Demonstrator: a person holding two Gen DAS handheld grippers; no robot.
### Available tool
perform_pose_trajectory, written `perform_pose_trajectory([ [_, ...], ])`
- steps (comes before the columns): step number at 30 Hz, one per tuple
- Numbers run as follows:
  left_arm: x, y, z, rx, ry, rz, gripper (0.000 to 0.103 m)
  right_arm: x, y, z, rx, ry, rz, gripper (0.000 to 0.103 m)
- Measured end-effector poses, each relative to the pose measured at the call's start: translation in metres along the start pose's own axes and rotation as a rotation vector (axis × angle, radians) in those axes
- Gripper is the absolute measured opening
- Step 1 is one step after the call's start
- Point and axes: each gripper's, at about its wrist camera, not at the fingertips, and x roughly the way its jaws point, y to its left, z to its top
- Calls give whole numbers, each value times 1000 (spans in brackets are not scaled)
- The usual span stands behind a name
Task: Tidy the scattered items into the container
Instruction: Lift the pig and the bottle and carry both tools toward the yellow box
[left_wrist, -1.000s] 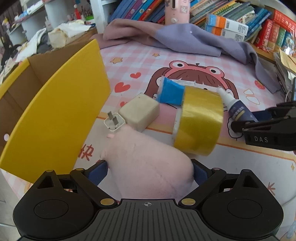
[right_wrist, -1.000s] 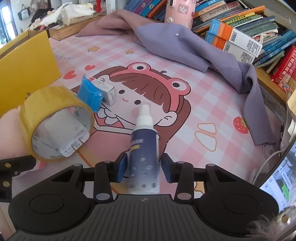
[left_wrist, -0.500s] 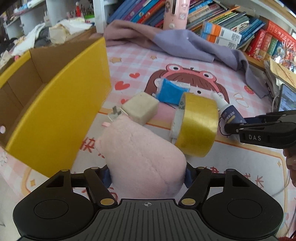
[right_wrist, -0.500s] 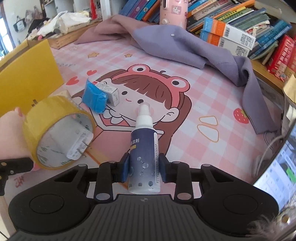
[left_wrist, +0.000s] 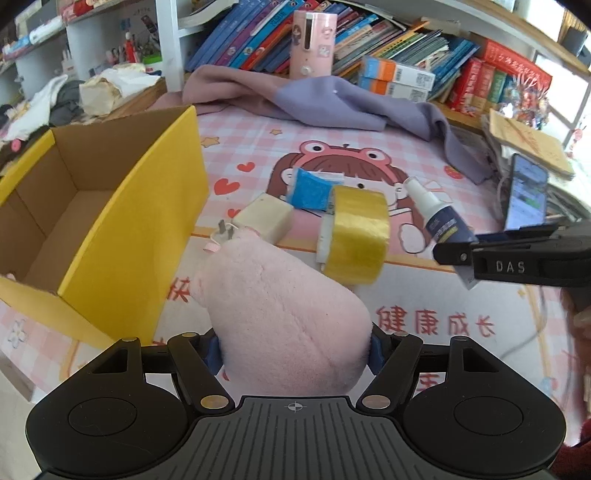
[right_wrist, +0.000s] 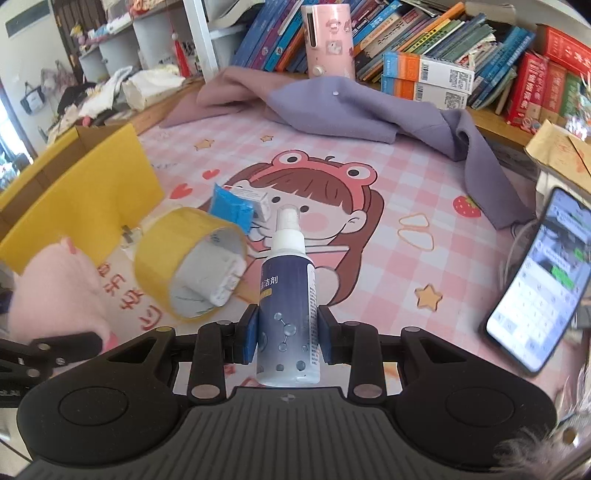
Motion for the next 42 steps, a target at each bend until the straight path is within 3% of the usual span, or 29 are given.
perform_pose_trajectory([
  [6,-18,9,-4,46,-40,-51,70,-24,21,-13,32,-30,-6,30],
  [21,-52,32,-28,185,-61,-187,70,-77,80,-50,86,-106,-132,30],
  [42,-103,105,-100,287,-38,-311,70,-105,209,-121,177,-123,-258,30],
])
